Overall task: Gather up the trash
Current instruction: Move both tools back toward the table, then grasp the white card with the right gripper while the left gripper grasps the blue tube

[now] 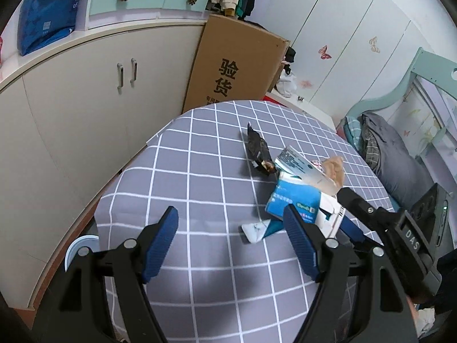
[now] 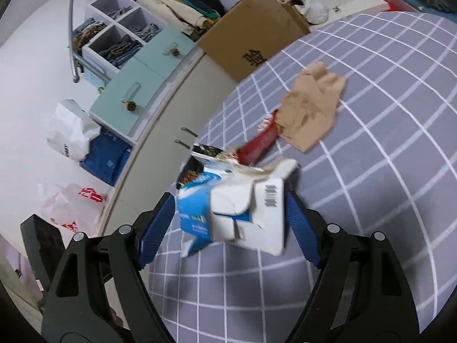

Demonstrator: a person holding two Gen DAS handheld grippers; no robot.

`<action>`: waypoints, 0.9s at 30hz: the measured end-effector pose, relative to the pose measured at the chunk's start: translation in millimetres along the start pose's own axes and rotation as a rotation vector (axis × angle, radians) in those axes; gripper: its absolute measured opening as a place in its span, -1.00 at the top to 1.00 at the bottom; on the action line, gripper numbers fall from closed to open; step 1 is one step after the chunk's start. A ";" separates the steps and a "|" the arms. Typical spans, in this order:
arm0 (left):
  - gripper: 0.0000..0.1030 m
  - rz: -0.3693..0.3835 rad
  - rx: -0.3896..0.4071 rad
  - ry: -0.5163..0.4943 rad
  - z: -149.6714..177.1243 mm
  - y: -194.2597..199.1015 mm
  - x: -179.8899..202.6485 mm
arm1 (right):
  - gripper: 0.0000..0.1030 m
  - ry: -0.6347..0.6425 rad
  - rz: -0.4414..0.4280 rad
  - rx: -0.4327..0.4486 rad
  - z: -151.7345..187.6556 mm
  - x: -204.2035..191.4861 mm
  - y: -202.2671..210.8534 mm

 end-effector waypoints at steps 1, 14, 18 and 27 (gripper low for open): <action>-0.44 -0.005 0.000 -0.001 -1.2 -1.6 0.4 | -0.42 -0.003 0.002 0.007 -0.8 -1.6 -2.0; -0.44 -0.008 -0.017 -0.012 -0.8 -5.5 3.1 | 0.90 0.064 -0.091 0.026 1.4 -15.2 8.9; -0.44 -0.005 -0.024 -0.046 3.9 -7.5 8.4 | 0.92 0.148 -0.024 0.139 2.5 -28.8 38.8; -0.44 -0.048 -0.048 -0.275 25.8 -34.2 46.7 | 0.93 0.332 0.173 0.265 11.6 -45.3 81.6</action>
Point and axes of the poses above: each gripper's, at about its wrist camera, not at the fingertips, and y roughly against the way its jaws point, x to its right, z to its underside, the point moved 1 cm from there along -y, roughly the way its jaws point, and after that the axes turned 8 degrees about y, right-handed, at the moved point
